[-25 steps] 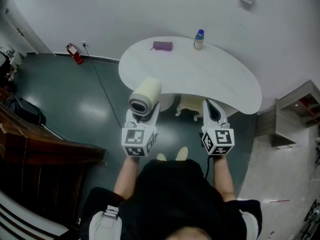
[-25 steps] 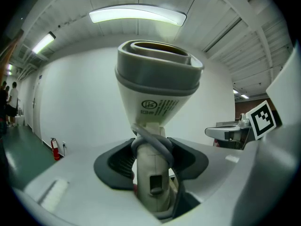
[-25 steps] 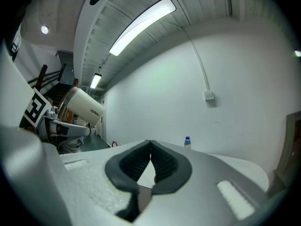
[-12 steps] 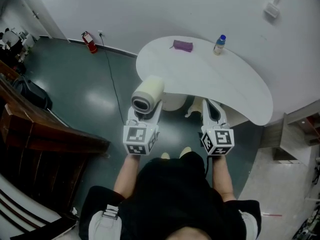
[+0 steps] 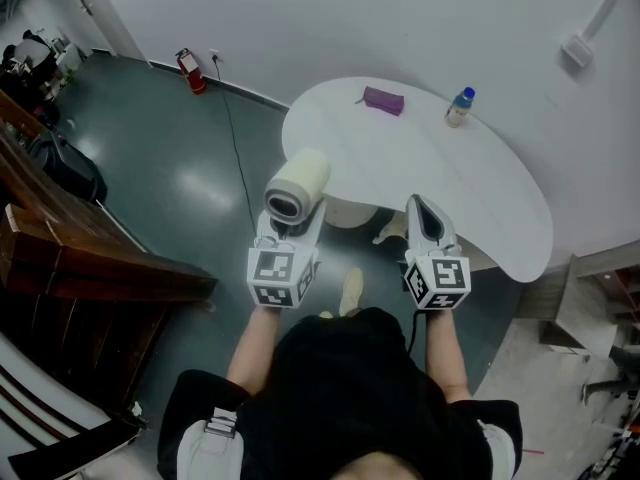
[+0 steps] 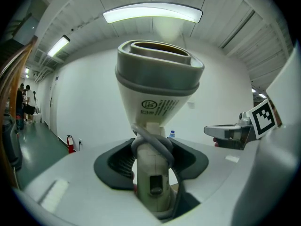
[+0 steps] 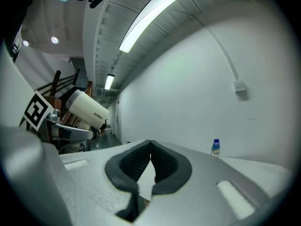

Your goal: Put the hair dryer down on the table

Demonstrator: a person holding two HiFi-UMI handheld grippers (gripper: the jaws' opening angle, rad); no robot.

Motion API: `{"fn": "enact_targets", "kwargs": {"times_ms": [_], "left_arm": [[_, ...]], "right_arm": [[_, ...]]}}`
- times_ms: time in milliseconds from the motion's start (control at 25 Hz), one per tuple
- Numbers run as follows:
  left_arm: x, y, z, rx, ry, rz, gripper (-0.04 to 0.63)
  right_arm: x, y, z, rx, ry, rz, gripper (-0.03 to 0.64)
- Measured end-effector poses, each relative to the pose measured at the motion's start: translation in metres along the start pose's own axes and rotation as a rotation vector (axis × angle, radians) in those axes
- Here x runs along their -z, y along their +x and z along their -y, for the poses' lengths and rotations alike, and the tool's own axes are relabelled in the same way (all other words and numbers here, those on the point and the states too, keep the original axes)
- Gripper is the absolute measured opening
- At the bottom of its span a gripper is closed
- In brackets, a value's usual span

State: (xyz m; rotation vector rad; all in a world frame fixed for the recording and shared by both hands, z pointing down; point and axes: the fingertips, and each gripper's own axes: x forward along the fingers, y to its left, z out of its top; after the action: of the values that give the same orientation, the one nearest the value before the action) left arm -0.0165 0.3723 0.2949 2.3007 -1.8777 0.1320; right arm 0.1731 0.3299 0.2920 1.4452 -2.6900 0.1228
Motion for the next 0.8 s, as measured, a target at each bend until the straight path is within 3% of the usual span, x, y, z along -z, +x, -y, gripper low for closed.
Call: {"fn": "enact_targets", "kwargs": {"times_ms": [800], "left_arm": [[-0.011,0.143,-0.042,-0.146,-0.025,-0.050,0.219]], "right_arm": [[-0.008,0.163,0.079,-0.170,0.006,-0.031,0.005]]}}
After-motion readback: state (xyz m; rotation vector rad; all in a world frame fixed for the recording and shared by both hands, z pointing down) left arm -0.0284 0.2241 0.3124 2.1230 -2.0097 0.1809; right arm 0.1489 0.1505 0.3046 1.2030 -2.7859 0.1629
